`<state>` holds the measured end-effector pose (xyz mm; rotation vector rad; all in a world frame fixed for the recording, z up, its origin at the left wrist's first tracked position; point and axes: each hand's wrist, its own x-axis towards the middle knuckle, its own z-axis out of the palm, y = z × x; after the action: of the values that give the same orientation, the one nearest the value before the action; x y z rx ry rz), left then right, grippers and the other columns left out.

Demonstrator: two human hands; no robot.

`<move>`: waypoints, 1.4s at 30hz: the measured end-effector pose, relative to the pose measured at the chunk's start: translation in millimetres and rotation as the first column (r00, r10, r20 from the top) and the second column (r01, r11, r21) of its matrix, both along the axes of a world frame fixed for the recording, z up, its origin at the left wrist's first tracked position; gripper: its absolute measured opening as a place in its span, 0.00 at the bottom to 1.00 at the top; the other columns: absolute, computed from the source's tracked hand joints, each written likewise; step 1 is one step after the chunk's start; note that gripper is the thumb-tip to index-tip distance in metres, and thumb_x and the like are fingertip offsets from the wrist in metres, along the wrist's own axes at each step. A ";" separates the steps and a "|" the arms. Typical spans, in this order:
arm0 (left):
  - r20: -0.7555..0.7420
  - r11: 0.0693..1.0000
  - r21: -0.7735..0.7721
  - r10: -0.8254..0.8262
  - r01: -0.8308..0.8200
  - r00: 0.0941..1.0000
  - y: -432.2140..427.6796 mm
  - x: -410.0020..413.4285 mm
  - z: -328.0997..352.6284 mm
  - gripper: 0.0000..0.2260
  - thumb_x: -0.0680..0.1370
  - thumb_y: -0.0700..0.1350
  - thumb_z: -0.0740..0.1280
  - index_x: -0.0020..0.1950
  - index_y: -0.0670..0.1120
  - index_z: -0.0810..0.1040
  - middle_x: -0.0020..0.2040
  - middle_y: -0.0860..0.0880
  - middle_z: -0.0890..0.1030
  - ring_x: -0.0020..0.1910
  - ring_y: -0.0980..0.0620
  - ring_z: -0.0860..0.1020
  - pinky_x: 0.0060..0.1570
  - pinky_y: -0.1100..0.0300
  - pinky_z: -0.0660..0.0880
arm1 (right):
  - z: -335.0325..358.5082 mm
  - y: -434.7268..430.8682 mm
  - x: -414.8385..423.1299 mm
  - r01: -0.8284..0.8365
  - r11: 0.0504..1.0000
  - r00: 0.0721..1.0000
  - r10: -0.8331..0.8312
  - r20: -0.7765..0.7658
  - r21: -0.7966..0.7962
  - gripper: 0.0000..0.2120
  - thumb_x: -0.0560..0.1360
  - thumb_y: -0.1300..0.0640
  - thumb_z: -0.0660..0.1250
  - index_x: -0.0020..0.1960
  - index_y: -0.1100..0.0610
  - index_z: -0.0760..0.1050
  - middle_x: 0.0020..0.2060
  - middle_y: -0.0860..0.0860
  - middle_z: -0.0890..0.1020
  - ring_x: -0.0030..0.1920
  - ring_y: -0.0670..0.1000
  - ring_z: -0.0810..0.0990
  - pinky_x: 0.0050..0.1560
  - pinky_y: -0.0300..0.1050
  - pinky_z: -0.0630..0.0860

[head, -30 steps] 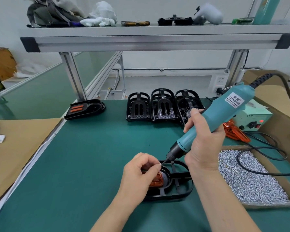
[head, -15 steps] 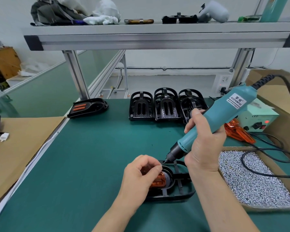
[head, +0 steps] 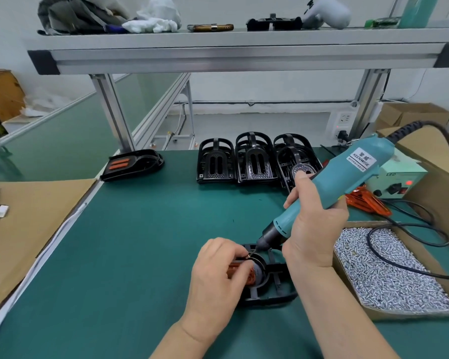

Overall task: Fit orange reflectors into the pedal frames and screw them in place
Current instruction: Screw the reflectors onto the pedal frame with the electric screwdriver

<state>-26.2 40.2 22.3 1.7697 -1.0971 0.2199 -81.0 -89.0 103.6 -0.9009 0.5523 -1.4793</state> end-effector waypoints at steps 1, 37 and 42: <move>-0.014 1.000 0.023 -0.002 0.002 1.000 2.0 1.6 0.8 0.06 0.71 0.47 0.73 0.45 0.50 0.79 0.45 0.60 0.77 0.48 0.56 0.76 0.50 0.59 0.73 | -1.8 0.5 -0.3 -0.004 1.000 1.000 0.004 -0.007 -0.006 0.08 0.71 0.59 0.73 0.41 0.54 0.73 0.25 0.48 0.75 0.26 0.48 0.71 0.32 0.38 0.73; -0.201 0.864 0.481 -0.056 0.148 0.978 31.2 31.8 -25.0 0.51 0.62 0.77 0.65 0.80 0.55 0.59 0.74 0.68 0.55 0.77 0.61 0.53 0.77 0.56 0.55 | -26.7 12.3 8.0 -0.161 0.968 0.955 0.103 -0.279 -0.194 0.11 0.72 0.56 0.72 0.40 0.61 0.72 0.29 0.51 0.74 0.30 0.49 0.71 0.33 0.40 0.71; -0.189 0.863 0.481 -0.073 0.157 0.979 31.1 30.8 -22.1 0.51 0.63 0.78 0.64 0.80 0.54 0.59 0.71 0.71 0.54 0.76 0.62 0.54 0.77 0.57 0.54 | -28.5 11.5 6.4 -0.152 0.976 0.953 0.103 -0.284 -0.154 0.12 0.71 0.55 0.72 0.37 0.60 0.71 0.28 0.53 0.72 0.30 0.52 0.69 0.33 0.41 0.70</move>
<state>4.6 71.3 0.2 2.1159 -1.2038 -0.3091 -74.6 -77.5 75.1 -1.2691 0.5606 -1.3065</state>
